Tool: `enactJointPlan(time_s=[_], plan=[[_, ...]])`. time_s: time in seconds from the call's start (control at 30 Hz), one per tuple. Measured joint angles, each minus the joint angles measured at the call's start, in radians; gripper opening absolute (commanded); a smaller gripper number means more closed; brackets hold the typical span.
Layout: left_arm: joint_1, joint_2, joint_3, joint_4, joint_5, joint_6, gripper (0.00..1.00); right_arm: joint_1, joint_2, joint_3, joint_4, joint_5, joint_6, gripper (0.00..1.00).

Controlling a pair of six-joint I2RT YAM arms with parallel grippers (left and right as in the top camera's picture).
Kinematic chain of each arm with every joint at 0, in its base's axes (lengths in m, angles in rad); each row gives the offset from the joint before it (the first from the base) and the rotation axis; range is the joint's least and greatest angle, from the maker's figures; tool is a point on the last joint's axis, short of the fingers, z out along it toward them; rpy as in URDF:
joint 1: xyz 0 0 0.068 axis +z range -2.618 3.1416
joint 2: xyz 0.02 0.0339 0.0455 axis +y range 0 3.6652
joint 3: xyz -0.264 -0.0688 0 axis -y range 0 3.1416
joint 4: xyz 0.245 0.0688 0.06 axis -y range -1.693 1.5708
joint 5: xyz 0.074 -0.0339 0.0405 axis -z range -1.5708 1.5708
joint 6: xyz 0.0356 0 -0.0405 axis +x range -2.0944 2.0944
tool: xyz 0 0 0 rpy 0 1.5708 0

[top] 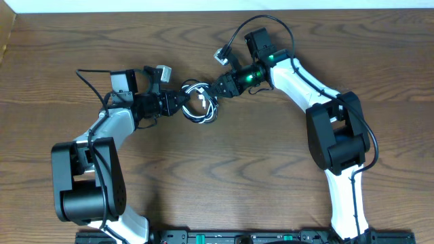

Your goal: Untangle cables

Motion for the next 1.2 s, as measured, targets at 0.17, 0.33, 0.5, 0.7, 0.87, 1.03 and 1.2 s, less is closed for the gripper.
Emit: enactJointPlan(time_s=[0.17,0.33,0.5,0.7,0.87,1.03,1.2], plan=[[0.002,0.000,0.000,0.002,0.033,0.017,0.08,0.001,0.000,0.000,0.011,-0.002,0.003,0.25],[-0.001,0.000,0.000,0.005,0.063,0.021,0.08,0.012,-0.002,0.000,0.014,0.117,0.050,0.24],[-0.037,0.000,0.000,0.012,0.061,0.026,0.08,0.064,-0.013,0.000,0.023,0.323,0.098,0.18],[-0.073,0.002,0.000,0.025,0.059,0.043,0.08,0.130,-0.017,0.000,0.021,0.565,0.146,0.35],[-0.074,0.002,0.000,0.025,0.050,0.043,0.08,0.141,-0.018,0.000,0.005,0.682,0.167,0.38],[-0.076,0.002,0.000,0.026,0.045,0.043,0.08,0.136,-0.020,0.000,-0.044,0.798,0.221,0.44],[-0.087,0.005,0.000,0.025,0.039,0.043,0.09,0.128,-0.027,0.000,-0.079,0.870,0.246,0.45]])
